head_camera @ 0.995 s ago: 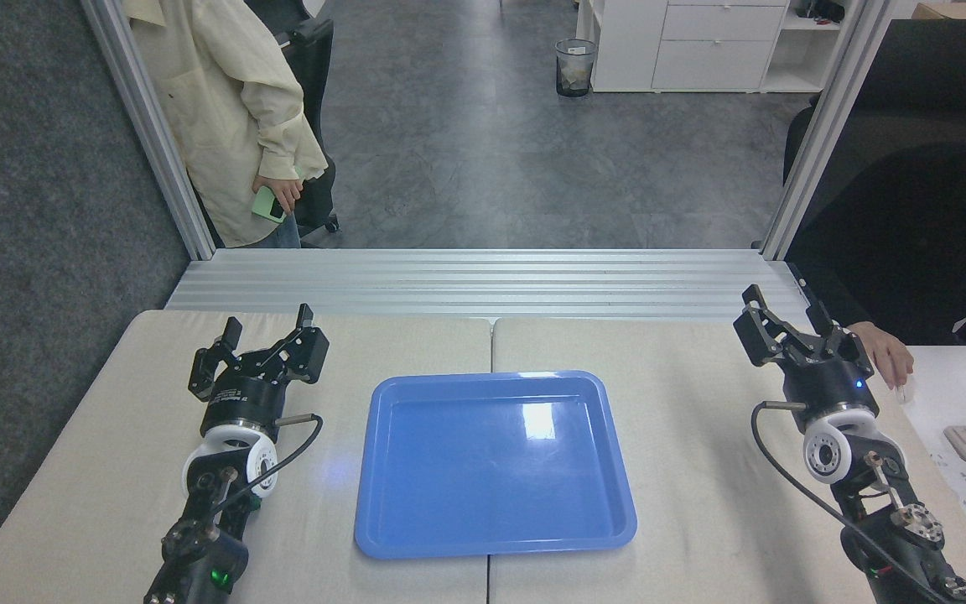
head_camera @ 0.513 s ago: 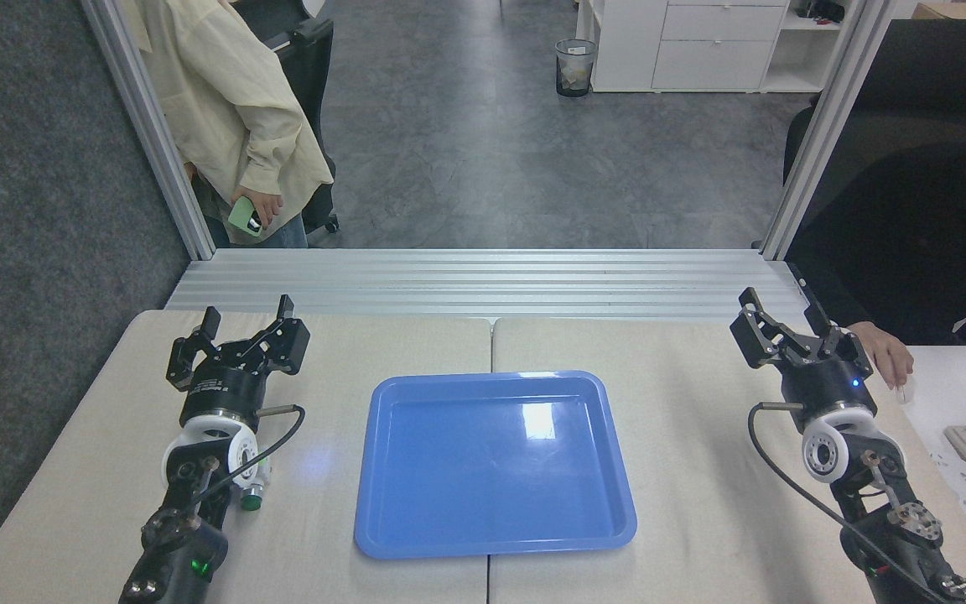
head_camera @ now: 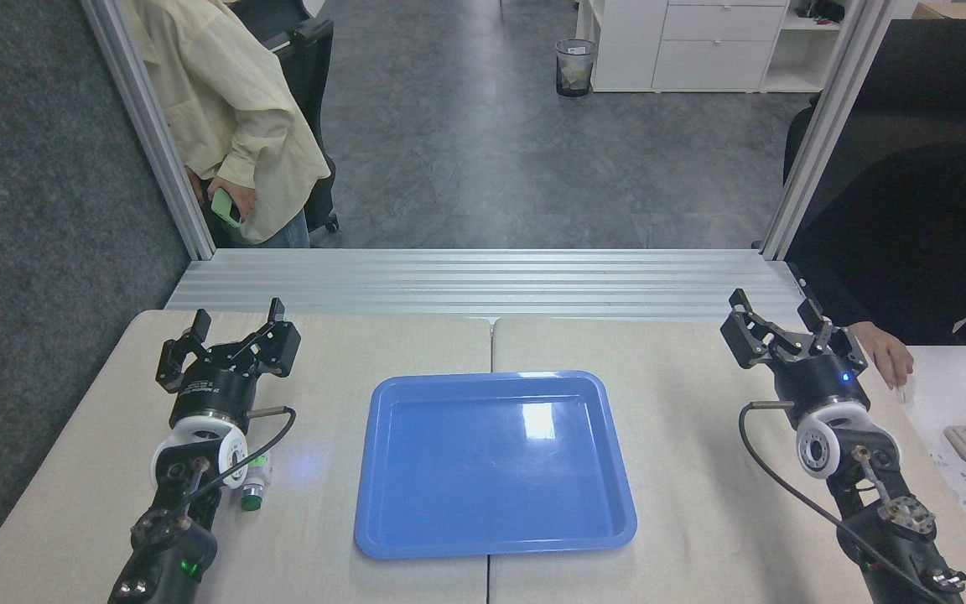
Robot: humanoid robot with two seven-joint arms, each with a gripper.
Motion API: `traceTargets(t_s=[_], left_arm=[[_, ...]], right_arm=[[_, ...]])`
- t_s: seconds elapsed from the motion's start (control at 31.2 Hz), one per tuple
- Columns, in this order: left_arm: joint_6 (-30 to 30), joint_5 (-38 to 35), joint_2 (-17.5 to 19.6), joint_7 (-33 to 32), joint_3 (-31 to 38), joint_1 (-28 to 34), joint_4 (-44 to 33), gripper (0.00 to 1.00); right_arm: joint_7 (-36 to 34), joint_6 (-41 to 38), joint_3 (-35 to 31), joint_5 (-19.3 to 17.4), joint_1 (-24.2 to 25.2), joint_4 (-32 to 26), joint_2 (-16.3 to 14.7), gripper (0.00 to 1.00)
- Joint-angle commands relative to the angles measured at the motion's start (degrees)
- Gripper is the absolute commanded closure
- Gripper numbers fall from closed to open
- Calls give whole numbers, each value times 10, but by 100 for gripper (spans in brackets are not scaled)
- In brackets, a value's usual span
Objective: Pick up switch part and place in tray
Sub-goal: 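Open the left gripper and lower it toward the green switch part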
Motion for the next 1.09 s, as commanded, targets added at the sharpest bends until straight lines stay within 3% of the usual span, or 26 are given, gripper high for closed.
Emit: traceTargets(t_s=[0.0, 0.19, 0.45, 0.67, 0.9, 1.06], left_arm=[[0, 0, 9, -3, -18, 0, 5, 0], [1, -16, 11, -4, -21, 1, 12, 0], [55, -150, 7, -4, -20, 27, -4, 0], [143, -152, -9, -4, -21, 121, -56, 0], [142, -146, -46, -5, -21, 188, -85, 0], [146, -144, -58, -5, -21, 192, -87, 0]], right_arm=[[2, 0, 3, 14, -3, 0, 3, 0], [2, 0, 2, 14, -3, -1, 3, 0], [0, 0, 1, 14, -3, 0, 4, 0], [0, 0, 1, 14, -3, -1, 4, 0], [0, 0, 2, 14, -3, -1, 4, 0], [0, 0, 1, 14, -3, -1, 5, 0]])
